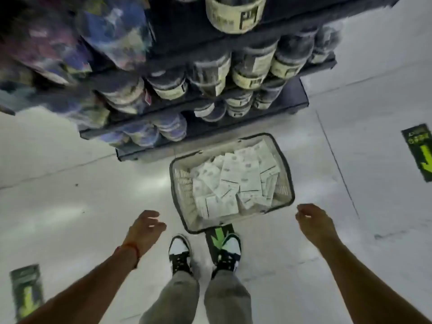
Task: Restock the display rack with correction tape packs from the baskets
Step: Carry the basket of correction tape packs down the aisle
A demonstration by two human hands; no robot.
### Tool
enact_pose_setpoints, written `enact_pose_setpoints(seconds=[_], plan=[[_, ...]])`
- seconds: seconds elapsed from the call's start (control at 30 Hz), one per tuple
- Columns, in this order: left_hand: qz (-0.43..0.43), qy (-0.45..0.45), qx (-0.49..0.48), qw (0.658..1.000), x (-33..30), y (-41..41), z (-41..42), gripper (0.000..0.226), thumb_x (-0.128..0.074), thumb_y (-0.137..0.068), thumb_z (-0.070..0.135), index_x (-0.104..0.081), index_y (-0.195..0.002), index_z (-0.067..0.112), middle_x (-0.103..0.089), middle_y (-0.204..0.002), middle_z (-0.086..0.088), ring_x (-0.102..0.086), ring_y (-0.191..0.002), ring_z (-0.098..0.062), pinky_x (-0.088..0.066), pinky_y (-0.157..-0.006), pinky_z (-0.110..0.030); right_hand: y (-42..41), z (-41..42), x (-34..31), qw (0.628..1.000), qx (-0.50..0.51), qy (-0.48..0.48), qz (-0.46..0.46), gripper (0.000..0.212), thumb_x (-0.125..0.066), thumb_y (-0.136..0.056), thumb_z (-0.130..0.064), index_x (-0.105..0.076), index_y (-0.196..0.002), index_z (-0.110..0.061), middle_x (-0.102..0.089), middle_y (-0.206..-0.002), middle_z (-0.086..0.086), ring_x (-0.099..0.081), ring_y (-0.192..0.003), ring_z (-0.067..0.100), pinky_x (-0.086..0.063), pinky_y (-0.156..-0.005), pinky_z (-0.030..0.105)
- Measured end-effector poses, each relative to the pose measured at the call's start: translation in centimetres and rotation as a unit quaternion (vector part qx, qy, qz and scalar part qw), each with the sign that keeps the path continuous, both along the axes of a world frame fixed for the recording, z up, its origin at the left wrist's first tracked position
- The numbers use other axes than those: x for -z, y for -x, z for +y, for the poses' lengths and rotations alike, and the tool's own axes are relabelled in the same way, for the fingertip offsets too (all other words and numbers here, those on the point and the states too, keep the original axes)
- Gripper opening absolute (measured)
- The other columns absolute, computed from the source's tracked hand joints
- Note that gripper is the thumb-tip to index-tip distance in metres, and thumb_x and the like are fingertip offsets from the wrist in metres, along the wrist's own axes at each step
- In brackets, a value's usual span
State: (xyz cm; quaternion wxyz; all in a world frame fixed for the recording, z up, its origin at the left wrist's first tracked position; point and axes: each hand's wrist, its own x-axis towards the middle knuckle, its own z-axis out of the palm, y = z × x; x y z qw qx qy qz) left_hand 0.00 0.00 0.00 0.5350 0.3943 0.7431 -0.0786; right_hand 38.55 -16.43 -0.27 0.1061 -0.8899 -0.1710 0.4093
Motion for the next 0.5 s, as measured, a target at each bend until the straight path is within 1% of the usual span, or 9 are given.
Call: enact_pose_setpoints(seconds=[0.03, 0.07, 0.17, 0.23, 0.27, 0.33, 0.37, 0.43, 0.5], plan=[[0.000, -0.009, -0.017, 1.000, 3.4, -0.6, 0.4, 0.043, -0.075, -0.094, 0.008, -0.058, -0.134, 0.011, -0.066, -0.129, -0.019, -0.066, -0.114, -0.038, -0.052, -0.107, -0.050, -0.9, 0.8, 3.0, 1.000, 0.002, -0.006, -0.002, 0.028, -0.064, -0.100, -0.014, -0.068, -0.127, -0.010, -0.070, -0.131, 0.015, -0.066, -0.118, 0.038, -0.049, -0.106, 0.043], [0.005, -0.010, -0.030, 0.999, 6.1, -1.2, 0.8, 0.053, -0.077, -0.094, 0.012, -0.053, -0.141, 0.011, -0.062, -0.138, -0.019, -0.065, -0.119, -0.039, -0.050, -0.111, -0.052, -1.6, 1.4, 5.7, 1.000, 0.015, -0.012, -0.002, 0.030, -0.064, -0.100, -0.016, -0.066, -0.129, -0.011, -0.069, -0.132, 0.015, -0.065, -0.119, 0.037, -0.049, -0.106, 0.043], [0.010, -0.025, -0.081, 0.996, 14.6, -2.7, 2.4, 0.076, -0.078, -0.094, 0.021, -0.035, -0.156, 0.013, -0.048, -0.155, -0.019, -0.055, -0.136, -0.037, -0.043, -0.117, -0.052, -3.8, 3.7, 13.8, 0.998, 0.044, -0.023, -0.025, 0.046, -0.065, -0.100, -0.021, -0.054, -0.144, -0.012, -0.061, -0.144, 0.014, -0.060, -0.127, 0.037, -0.047, -0.106, 0.040], [0.004, -0.023, -0.110, 0.994, 19.3, -2.7, 2.7, 0.076, -0.076, -0.096, 0.020, -0.032, -0.158, 0.014, -0.052, -0.149, -0.019, -0.058, -0.127, -0.035, -0.047, -0.114, -0.053, -4.8, 4.4, 18.5, 0.998, 0.056, -0.032, -0.028, 0.057, -0.062, -0.101, -0.027, -0.044, -0.152, -0.012, -0.056, -0.150, 0.015, -0.057, -0.131, 0.038, -0.048, -0.106, 0.041], [-0.003, -0.026, -0.118, 0.993, 21.0, -2.6, 2.9, 0.067, -0.073, -0.098, 0.016, -0.038, -0.155, 0.014, -0.057, -0.143, -0.019, -0.060, -0.116, -0.033, -0.051, -0.108, -0.053, -5.3, 4.8, 20.5, 0.997, 0.056, -0.037, -0.038, 0.055, -0.061, -0.101, -0.029, -0.045, -0.151, -0.013, -0.058, -0.146, 0.014, -0.059, -0.129, 0.037, -0.050, -0.102, 0.039], [-0.019, -0.038, -0.116, 0.992, 24.0, -2.3, 2.7, 0.039, -0.064, -0.102, 0.009, -0.055, -0.139, 0.016, -0.067, -0.132, -0.016, -0.066, -0.098, -0.028, -0.059, -0.084, -0.045, -6.3, 5.2, 23.9, 0.996, 0.045, -0.050, -0.063, 0.042, -0.062, -0.099, -0.030, -0.056, -0.137, -0.014, -0.068, -0.129, 0.013, -0.065, -0.114, 0.036, -0.048, -0.086, 0.034], [-0.040, -0.049, -0.123, 0.990, 25.2, -2.1, 2.3, 0.033, -0.062, -0.103, 0.006, -0.060, -0.132, 0.020, -0.073, -0.124, -0.009, -0.070, -0.092, -0.025, -0.060, -0.075, -0.040, -6.7, 5.3, 25.1, 0.995, 0.046, -0.060, -0.068, 0.034, -0.065, -0.097, -0.030, -0.062, -0.128, -0.015, -0.071, -0.118, 0.013, -0.067, -0.106, 0.034, -0.047, -0.082, 0.034], [-0.096, -0.060, -0.170, 0.979, 26.2, -2.1, 1.7, 0.040, -0.059, -0.103, -0.002, -0.063, -0.132, 0.025, -0.078, -0.108, 0.007, -0.077, -0.088, -0.018, -0.065, -0.067, -0.039, -7.1, 5.3, 26.4, 0.991, 0.073, -0.087, -0.066, 0.021, -0.070, -0.095, -0.028, -0.068, -0.113, -0.018, -0.073, -0.101, 0.009, -0.070, -0.093, 0.032, -0.054, -0.077, 0.039], [-0.130, -0.052, -0.208, 0.968, 26.3, -2.3, 1.7, 0.051, -0.057, -0.101, -0.009, -0.062, -0.139, 0.025, -0.078, -0.106, 0.007, -0.077, -0.089, -0.018, -0.066, -0.072, -0.041, -7.1, 5.2, 26.4, 0.987, 0.109, -0.102, -0.058, 0.019, -0.073, -0.093, -0.025, -0.074, -0.111, -0.018, -0.076, -0.094, 0.007, -0.071, -0.081, 0.028, -0.060, -0.078, 0.045]])
